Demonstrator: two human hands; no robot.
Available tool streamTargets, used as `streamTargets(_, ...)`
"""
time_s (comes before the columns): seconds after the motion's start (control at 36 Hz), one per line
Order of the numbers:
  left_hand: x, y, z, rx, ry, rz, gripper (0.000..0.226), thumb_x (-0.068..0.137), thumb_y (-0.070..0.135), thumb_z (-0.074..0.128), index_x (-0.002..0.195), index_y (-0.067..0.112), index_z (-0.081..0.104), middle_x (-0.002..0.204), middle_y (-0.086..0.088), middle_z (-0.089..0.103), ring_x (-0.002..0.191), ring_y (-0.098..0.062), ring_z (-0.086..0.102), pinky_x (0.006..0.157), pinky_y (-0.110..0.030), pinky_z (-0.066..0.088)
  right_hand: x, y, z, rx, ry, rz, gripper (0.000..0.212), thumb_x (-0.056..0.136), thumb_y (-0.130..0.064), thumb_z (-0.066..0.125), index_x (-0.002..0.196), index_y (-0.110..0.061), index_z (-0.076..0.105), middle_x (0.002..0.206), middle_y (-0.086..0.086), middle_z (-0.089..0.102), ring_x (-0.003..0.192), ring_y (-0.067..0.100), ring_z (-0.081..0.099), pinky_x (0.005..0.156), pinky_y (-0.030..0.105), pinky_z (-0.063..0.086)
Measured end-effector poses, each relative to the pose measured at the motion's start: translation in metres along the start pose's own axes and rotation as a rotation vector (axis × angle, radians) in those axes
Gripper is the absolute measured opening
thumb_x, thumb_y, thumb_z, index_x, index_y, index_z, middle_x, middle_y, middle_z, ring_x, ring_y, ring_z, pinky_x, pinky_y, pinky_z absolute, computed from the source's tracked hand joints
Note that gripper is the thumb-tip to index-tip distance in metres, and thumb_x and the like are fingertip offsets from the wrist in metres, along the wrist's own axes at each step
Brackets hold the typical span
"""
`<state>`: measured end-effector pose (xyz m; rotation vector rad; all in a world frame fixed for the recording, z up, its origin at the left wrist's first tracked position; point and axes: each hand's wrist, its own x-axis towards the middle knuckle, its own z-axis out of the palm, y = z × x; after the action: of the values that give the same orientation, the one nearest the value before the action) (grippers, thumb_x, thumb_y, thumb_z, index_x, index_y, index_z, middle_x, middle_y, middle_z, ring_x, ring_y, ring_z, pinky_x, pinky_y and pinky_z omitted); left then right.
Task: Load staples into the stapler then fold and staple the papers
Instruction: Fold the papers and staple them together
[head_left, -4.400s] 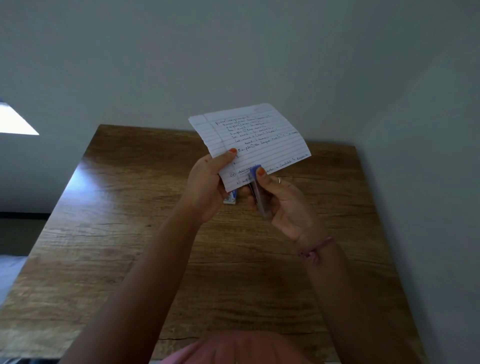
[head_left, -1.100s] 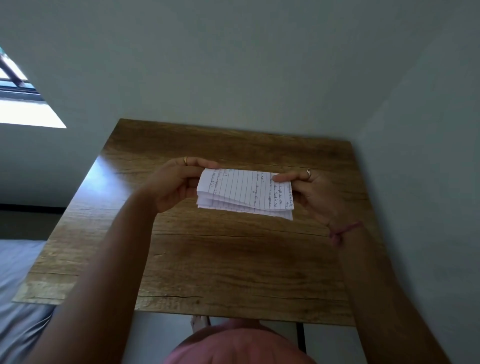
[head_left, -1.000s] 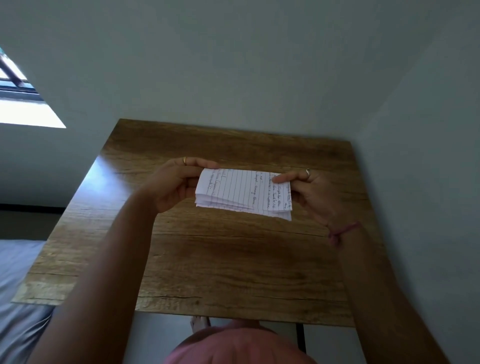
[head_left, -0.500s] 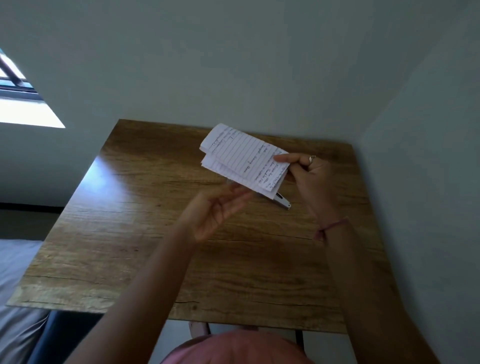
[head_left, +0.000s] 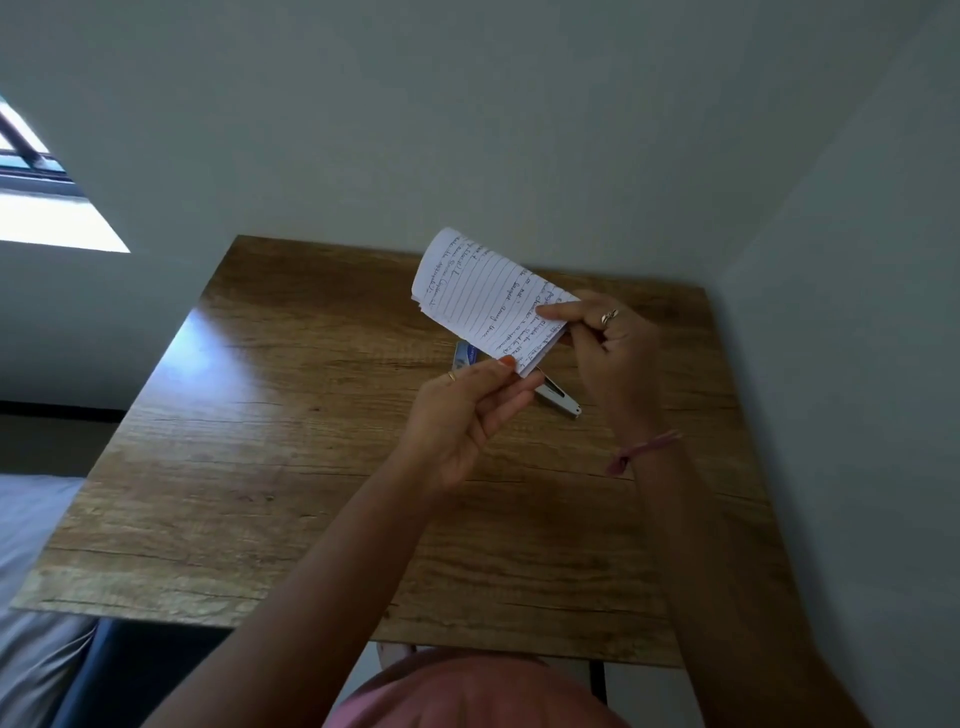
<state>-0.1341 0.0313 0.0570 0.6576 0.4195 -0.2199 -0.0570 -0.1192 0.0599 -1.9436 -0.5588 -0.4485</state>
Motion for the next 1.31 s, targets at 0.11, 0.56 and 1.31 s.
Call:
streamTargets(0.11, -0.002, -0.002, 0.001, 0.012, 0.022, 0.001, 0.036, 0.081, 0.001, 0.070, 0.114, -0.007, 0.061, 0.107, -0.023, 0.071, 0.092, -0.024, 0.073, 0.066, -0.024, 0.060, -0.001, 0.002, 0.000, -0.052, -0.009, -0.049, 0.024, 0.089, 0.010, 0.053, 0.096, -0.001, 0.074, 0.110, 0.016, 0.068, 0.103, 0.023, 0.066, 0.072, 0.034, 0.059)
streamTargets(0.56, 0.001, -0.009, 0.000, -0.012, 0.093, 0.031, 0.034, 0.071, -0.003, 0.073, 0.104, -0.001, 0.068, 0.100, -0.017, 0.074, 0.086, -0.020, 0.074, 0.067, -0.023, 0.058, -0.008, 0.010, 0.011, 0.639, 0.071, 0.564, 0.014, 0.087, -0.004, 0.064, 0.098, -0.010, 0.070, 0.093, 0.003, 0.076, 0.090, 0.017, 0.072, 0.067, 0.021, 0.057)
streamTargets(1.31, 0.021, 0.060, -0.045, 0.714, -0.037, -0.090, 0.032, 0.058, 0.003, 0.077, 0.089, -0.002, 0.073, 0.095, -0.017, 0.075, 0.083, -0.021, 0.074, 0.061, -0.021, 0.058, 0.010, 0.031, -0.003, 0.743, -0.571, 1.012, 0.055, 0.064, 0.005, 0.076, 0.116, 0.001, 0.059, 0.107, 0.019, 0.071, 0.099, 0.028, 0.070, 0.067, 0.025, 0.059)
